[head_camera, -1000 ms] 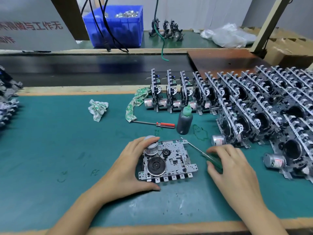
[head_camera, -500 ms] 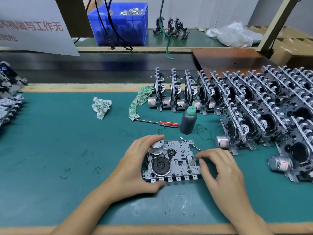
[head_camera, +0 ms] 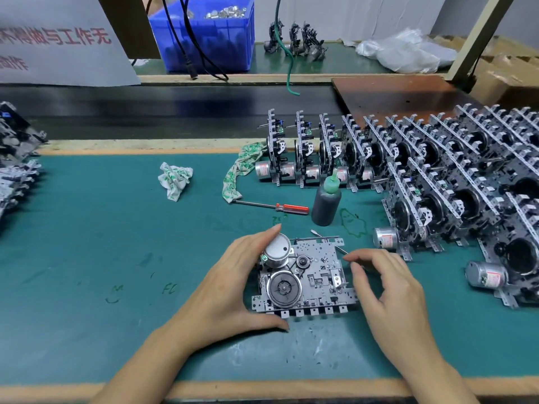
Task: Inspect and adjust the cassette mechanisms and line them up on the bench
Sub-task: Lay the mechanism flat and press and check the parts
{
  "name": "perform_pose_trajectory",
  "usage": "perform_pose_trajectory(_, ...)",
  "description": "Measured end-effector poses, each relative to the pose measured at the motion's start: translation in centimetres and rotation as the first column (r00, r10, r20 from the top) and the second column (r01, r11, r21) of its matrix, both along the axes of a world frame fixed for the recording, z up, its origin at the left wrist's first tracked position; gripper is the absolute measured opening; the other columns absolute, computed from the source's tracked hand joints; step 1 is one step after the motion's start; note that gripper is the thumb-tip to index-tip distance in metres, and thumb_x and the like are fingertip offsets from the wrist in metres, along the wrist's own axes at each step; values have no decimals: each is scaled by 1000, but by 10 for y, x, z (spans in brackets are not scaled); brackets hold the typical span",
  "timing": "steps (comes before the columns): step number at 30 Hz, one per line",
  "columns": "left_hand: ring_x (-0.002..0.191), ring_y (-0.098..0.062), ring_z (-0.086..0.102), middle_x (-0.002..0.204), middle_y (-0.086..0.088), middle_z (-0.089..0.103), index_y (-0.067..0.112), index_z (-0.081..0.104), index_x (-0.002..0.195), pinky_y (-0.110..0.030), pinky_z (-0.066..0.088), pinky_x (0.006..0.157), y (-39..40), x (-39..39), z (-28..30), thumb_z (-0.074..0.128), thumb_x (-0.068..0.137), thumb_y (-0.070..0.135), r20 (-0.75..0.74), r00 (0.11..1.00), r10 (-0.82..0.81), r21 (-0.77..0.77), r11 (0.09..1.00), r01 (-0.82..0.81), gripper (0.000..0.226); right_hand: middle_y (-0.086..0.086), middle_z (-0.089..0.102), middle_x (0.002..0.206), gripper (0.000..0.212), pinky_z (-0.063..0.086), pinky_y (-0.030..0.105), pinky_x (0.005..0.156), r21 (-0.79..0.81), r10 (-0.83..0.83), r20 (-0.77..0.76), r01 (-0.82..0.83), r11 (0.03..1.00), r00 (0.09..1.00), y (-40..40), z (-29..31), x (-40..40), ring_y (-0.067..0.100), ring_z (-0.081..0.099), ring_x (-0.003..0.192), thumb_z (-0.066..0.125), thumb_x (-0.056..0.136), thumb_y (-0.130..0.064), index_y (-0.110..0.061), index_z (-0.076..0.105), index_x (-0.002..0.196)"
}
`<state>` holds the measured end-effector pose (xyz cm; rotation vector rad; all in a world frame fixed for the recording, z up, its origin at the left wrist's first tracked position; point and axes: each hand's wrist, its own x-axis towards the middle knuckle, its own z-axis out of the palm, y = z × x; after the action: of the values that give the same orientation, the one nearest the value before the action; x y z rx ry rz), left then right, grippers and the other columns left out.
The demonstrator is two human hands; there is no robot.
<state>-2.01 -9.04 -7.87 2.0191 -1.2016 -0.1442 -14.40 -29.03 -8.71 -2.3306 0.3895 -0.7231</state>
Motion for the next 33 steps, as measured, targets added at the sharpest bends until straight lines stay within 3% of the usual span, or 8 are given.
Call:
perform_pose_trajectory(6, 133, 6, 31, 138, 40, 26, 57, 10, 141, -4, 23, 103, 0, 2, -3, 83, 51, 61, -127, 992, -1, 38, 999, 6, 116, -20, 56, 97, 7, 36, 10, 83, 58, 13, 6, -14, 998, 1000, -3, 6, 3, 3, 52, 95, 52, 93, -23, -27, 57, 97)
perform_pose_trajectory(12, 132, 11, 28, 138, 44, 23, 63, 7, 139, -1, 23, 101, 1, 2, -5, 84, 52, 57, -189, 982, 24, 50, 999, -15, 116, -19, 55, 103, 15, 42, 24, 89, 50, 54, 8, -54, 997, 999, -12, 36, 23, 1, 52, 100, 53, 92, -34, -32, 52, 106)
perform_pose_trajectory(15, 133, 8, 29, 140, 37, 27, 62, 11, 138, -7, 26, 105, 2, 3, -4, 86, 56, 44, -248, 968, 30, 51, 999, -18, 113, -10, 54, 107, 38, 46, 38, 90, 191, -30, -46, 38, 981, 999, -18, 46, 40, 11, 53, 100, 63, 85, -29, -32, 40, 115)
perform_pose_trajectory(19, 134, 6, 31, 143, 31, 31, 57, 16, 140, -11, 28, 107, 4, 6, -1, 85, 59, 29, -341, 940, 4, 26, 1000, 6, 111, -2, 49, 126, 58, 42, 39, 99, 283, -4, -172, 53, 958, 985, -16, 45, 72, 15, 48, 114, 69, 83, -28, -25, 33, 128)
perform_pose_trajectory(22, 132, 14, 28, 137, 43, 30, 52, 19, 141, -1, 25, 99, 6, 7, -1, 88, 59, 22, -392, 920, -17, 3, 1000, 20, 111, -4, 52, 117, 50, 44, 37, 97, 367, 8, -232, 80, 927, 973, -18, 35, 90, 17, 52, 110, 71, 82, -22, -21, 39, 121)
perform_pose_trajectory(25, 132, 15, 28, 137, 44, 30, 50, 20, 142, 1, 25, 98, 5, 8, -1, 89, 59, 28, -401, 916, -25, 2, 1000, 29, 110, -7, 54, 102, 39, 45, 26, 83, 446, 24, -225, 81, 891, 974, -20, 23, 94, 15, 56, 100, 71, 83, -21, -22, 40, 107)
perform_pose_trajectory(29, 129, 13, 34, 133, 39, 40, 48, 30, 138, -3, 28, 99, -2, 11, 1, 75, 67, 50, -459, 888, 19, -51, 998, -48, 84, -19, 55, 97, 30, 38, 3, 67, 429, 101, -73, -60, 901, 992, -16, 20, 89, 3, 54, 87, 58, 92, -26, -29, 37, 113)
perform_pose_trajectory(33, 115, 2, 52, 124, 17, 57, 35, 49, 124, -16, 38, 100, -15, 18, 4, 67, 77, 47, -396, 912, 106, -69, 987, -144, 52, -23, 59, 86, 26, 41, 11, 66, 417, 146, 198, -218, 882, 969, -12, 31, 82, -3, 54, 71, 54, 93, -30, -41, 45, 114)
